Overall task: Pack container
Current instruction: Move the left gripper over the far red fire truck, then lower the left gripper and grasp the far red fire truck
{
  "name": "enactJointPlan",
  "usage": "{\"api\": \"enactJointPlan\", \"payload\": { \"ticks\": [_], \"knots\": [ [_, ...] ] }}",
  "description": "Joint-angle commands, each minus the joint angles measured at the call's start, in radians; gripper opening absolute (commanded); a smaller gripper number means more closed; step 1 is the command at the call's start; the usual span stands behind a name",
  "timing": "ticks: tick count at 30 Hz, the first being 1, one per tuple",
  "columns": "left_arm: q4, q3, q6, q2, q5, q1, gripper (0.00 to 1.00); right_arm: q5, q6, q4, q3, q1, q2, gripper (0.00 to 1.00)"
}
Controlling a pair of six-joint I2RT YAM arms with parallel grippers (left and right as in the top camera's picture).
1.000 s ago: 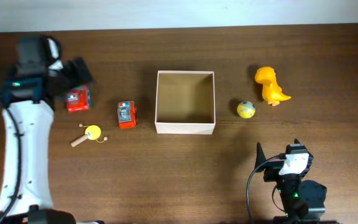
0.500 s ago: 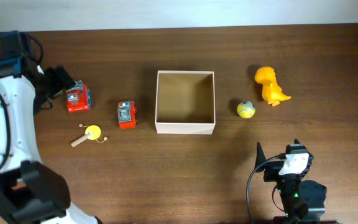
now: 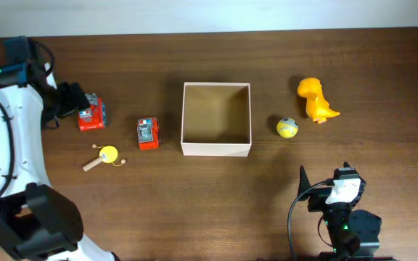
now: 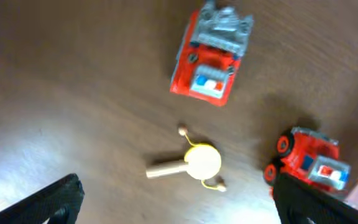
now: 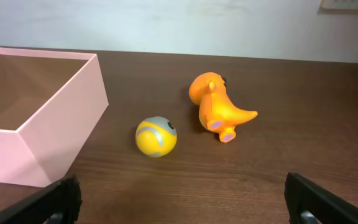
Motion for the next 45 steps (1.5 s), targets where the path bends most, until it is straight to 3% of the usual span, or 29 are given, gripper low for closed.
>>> {"api": "enactJointPlan", "payload": {
  "ticks": [1,8,13,19,27,45],
  "knots": [
    [0.053,-0.009,0.253,0.058,-0.032,-0.018,0.99,-0.013,-0.007,0.000,-0.007,0.005,-0.010,0.99],
    [0.142,-0.009,0.257,0.201,-0.038,-0.009,0.99,-0.013,-0.007,0.000,-0.007,0.005,-0.010,0.99],
    [0.184,-0.009,0.196,0.278,-0.019,-0.009,0.99,-0.013,-0.007,0.000,-0.007,0.005,-0.010,0.99],
    [0.221,-0.009,0.193,0.299,0.037,-0.010,0.99,-0.013,-0.007,-0.001,-0.007,0.005,-0.010,0.99],
    [0.244,-0.009,0.064,0.299,0.050,-0.021,1.00,-0.013,-0.007,0.000,-0.007,0.005,-0.010,0.99],
    [0.281,-0.009,0.080,0.394,-0.003,-0.035,0.99,-0.013,-0.007,0.000,-0.007,0.005,-0.010,0.99]
  ]
}}
